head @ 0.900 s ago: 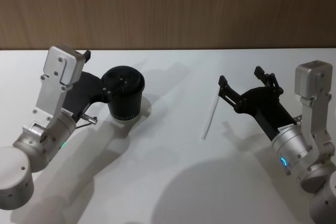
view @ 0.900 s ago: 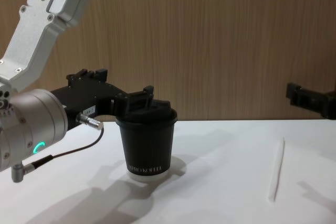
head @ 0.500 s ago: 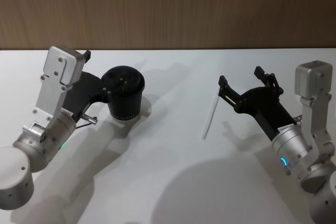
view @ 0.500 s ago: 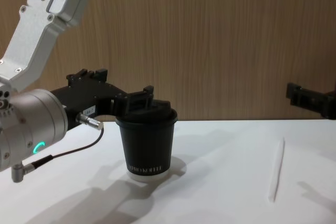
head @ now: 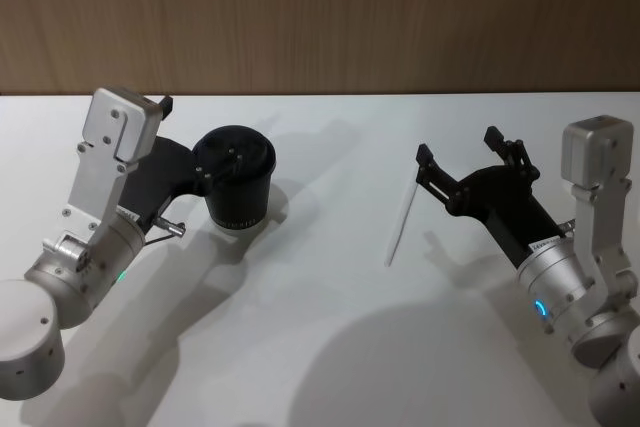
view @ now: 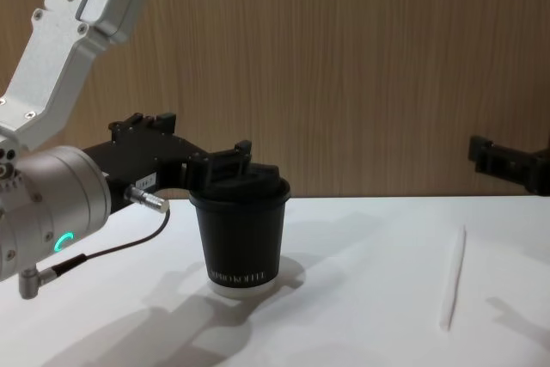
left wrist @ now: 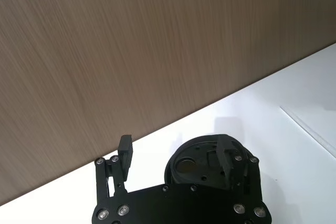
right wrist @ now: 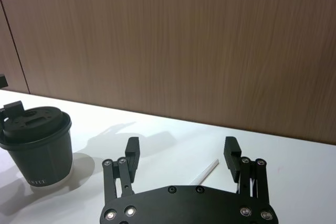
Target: Pick up the straw with one hand, pass it to the other hand, and insert it into the cup.
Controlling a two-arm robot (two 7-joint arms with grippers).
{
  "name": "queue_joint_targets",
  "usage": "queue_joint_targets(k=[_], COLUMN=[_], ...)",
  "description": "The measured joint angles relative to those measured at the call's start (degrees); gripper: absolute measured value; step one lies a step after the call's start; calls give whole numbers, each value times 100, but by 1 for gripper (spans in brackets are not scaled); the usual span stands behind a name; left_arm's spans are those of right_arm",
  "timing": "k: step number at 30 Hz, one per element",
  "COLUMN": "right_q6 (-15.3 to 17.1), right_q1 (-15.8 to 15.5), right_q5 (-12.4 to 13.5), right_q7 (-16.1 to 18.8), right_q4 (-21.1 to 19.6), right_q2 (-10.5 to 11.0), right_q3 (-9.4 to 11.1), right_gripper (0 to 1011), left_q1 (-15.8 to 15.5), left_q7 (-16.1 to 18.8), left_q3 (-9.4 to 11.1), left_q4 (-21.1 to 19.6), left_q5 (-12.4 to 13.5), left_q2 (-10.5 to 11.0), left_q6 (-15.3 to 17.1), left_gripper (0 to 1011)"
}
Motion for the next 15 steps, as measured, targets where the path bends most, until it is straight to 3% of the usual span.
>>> queue_joint_targets(k=[6,15], right_q6=[29,381], right_q1=[2,17], right_q5=[-11,-105], right_q7=[0,-87], right_q4=[-14,-188], right_q2=[-1,-24], right_q3=[-2,-45], right_gripper=[1001,1001], left_q1=[0,0], left_q7=[0,0], left_q3=[0,0], left_q4=[0,0], left_q5=[0,0], left_q2=[0,0], left_q6=[0,0], left_gripper=[1003,1003])
